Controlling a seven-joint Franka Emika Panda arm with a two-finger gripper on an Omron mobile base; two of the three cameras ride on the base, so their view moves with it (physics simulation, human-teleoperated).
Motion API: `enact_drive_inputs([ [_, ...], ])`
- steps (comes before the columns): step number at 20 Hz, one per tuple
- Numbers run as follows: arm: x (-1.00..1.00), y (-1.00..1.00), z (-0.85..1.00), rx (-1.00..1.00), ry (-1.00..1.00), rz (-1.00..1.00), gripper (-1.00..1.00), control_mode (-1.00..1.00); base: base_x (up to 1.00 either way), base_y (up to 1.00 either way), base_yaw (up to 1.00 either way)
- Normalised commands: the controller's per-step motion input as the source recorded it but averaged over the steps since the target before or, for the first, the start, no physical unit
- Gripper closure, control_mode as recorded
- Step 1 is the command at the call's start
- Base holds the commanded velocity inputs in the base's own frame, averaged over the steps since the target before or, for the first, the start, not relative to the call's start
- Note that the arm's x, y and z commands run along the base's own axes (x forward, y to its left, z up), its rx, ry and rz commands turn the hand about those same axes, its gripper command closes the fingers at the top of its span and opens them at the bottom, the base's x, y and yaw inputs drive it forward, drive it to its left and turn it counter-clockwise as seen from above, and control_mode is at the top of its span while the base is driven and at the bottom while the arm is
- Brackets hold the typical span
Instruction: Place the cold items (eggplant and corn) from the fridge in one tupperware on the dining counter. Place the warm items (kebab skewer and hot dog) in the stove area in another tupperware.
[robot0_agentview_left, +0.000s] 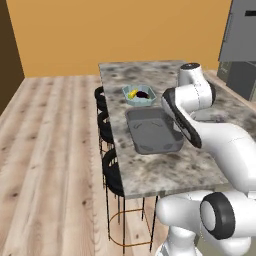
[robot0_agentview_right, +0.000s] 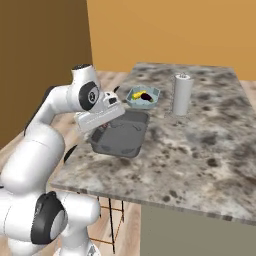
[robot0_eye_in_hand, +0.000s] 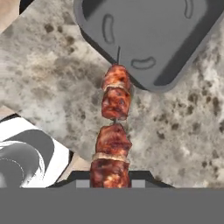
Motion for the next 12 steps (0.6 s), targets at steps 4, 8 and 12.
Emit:
enact_drive_inputs([
  [4,0.95,0.00,-0.36,0.01,-0.08,0.21,1.00,-1.00,0.00,0.00,0.00],
  [8,0.66,0.07,-0.38,0.10,-0.34,0.12,1.00,-1.00,0.00,0.00,0.00],
  [12,0.31,0.21,-0.43,0.14,-0.36,0.04,1.00,-1.00,0.00,0.00,0.00],
])
